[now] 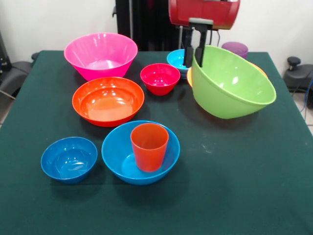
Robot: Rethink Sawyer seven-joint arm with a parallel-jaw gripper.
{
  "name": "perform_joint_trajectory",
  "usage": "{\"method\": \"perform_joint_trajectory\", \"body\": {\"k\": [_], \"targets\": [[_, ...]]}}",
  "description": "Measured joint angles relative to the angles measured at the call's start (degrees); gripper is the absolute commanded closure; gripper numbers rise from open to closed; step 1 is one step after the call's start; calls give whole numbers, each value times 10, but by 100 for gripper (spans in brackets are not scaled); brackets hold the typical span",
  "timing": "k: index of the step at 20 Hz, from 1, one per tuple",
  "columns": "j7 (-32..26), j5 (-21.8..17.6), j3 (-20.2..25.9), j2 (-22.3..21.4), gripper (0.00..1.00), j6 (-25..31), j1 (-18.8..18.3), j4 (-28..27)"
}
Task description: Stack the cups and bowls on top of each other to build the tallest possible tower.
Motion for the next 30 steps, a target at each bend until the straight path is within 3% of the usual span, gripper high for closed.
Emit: {"method": "perform_joint_trajectory", "body": {"k": [19,30], "targets": [[0,-3,71,9,100,9,-95,0],[0,-26,108,15,100,9,-133,0]]}}
